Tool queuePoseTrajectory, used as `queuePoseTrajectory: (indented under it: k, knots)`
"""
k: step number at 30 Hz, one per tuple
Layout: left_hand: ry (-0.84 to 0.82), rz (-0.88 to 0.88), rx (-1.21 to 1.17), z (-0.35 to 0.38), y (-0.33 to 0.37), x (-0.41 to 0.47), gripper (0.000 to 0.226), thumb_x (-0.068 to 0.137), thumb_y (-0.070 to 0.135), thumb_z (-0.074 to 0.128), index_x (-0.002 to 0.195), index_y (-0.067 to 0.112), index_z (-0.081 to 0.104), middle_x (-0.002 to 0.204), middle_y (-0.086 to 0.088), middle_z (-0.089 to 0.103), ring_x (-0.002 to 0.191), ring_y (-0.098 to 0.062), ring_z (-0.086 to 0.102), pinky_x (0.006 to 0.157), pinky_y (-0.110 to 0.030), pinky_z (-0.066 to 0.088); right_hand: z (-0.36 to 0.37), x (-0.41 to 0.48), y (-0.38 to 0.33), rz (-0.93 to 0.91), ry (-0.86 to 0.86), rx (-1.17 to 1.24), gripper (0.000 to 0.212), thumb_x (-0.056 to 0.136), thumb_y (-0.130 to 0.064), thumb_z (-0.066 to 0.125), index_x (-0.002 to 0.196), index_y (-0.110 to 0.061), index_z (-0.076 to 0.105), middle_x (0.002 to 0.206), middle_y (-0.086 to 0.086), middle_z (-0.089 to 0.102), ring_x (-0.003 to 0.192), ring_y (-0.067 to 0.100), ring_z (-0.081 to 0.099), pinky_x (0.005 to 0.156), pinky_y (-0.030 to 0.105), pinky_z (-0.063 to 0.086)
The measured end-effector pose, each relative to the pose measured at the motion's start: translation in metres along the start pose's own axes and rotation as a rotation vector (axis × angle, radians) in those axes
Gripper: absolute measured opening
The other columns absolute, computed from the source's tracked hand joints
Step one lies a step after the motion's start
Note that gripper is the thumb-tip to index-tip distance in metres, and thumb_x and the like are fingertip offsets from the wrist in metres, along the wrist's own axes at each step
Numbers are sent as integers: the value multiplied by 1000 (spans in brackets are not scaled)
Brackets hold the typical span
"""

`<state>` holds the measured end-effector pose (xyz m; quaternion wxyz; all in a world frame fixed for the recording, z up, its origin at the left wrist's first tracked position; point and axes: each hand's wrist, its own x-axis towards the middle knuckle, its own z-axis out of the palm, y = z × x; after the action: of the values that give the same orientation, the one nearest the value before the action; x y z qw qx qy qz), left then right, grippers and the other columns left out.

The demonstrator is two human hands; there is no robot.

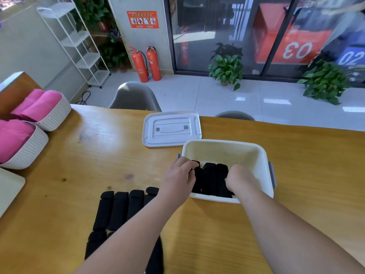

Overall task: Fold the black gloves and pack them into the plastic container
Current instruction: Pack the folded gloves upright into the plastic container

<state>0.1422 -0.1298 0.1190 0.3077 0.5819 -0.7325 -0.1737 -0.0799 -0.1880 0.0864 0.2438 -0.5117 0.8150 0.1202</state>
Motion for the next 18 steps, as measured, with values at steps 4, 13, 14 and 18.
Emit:
queuePoseTrajectory:
  k: [4,13,14,18]
  knots:
    - [-31,-6,-21,-4,1,-1,26,100,5,64,120,18,75,111,13,64,109,-3,55,113,-36,48,3,4,-1,-51,17,6,26,90,-16,75,104,-17,54,89,4,62,74,25,60,52,35,43]
    - [61,-132,-37,-37,-19,-22,28,104,13,61,126,25,71,120,16,62,104,-5,61,93,-26,54,-32,-53,-19,-280,236,41,19,100,-26,60,119,-23,60,117,1,56,101,26,57,68,37,48]
    - [52,-175,-34,-41,-24,-28,27,104,14,60,126,26,70,119,18,61,101,-4,61,92,-27,55,-34,-67,-26,-341,264,107,19,102,-29,58,120,-24,60,118,0,56,101,25,58,71,38,51]
    - [-18,-308,-9,-58,-46,-59,25,105,16,60,123,27,71,116,20,60,99,1,61,89,-29,57,-30,-129,-58,-576,278,278,18,104,-34,54,117,-24,60,112,-5,58,95,21,59,77,40,55]
